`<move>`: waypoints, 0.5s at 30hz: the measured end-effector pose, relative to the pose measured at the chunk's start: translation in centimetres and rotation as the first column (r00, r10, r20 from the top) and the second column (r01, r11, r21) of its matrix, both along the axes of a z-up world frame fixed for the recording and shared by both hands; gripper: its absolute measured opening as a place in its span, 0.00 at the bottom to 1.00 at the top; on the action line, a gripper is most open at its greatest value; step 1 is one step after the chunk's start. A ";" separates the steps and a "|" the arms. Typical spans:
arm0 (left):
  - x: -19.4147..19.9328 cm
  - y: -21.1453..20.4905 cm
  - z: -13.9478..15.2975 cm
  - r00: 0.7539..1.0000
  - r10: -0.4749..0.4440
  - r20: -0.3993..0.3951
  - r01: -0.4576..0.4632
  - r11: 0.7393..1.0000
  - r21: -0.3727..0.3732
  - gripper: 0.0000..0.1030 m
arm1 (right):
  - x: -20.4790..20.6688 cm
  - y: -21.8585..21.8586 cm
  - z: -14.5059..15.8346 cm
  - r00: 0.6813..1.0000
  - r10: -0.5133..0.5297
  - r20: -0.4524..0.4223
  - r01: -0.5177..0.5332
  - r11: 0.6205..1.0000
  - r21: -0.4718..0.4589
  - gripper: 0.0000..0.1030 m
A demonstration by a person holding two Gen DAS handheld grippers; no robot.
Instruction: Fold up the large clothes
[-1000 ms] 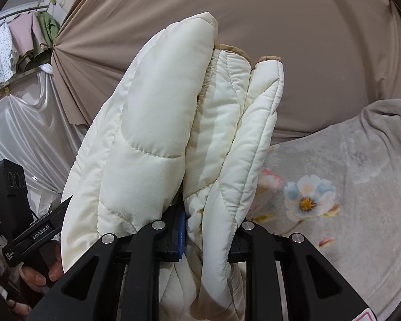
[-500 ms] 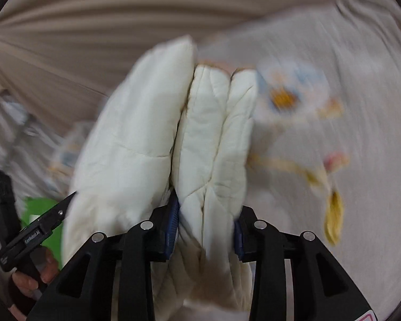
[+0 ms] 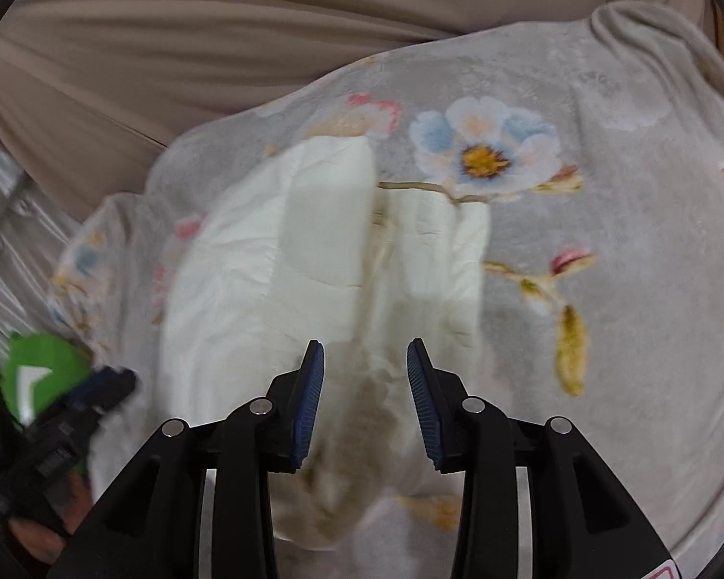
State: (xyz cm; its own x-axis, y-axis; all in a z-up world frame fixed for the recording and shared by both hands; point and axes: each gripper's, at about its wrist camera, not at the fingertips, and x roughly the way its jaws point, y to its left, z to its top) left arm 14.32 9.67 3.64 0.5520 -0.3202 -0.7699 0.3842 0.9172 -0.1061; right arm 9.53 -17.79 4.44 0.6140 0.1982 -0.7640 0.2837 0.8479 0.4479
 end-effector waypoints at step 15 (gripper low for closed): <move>-1.4 -1.1 0.6 1.000 -0.006 -0.002 0.006 0.999 0.046 0.78 | 0.5 1.4 3.1 0.997 0.040 0.060 -0.037 0.998 -0.047 0.09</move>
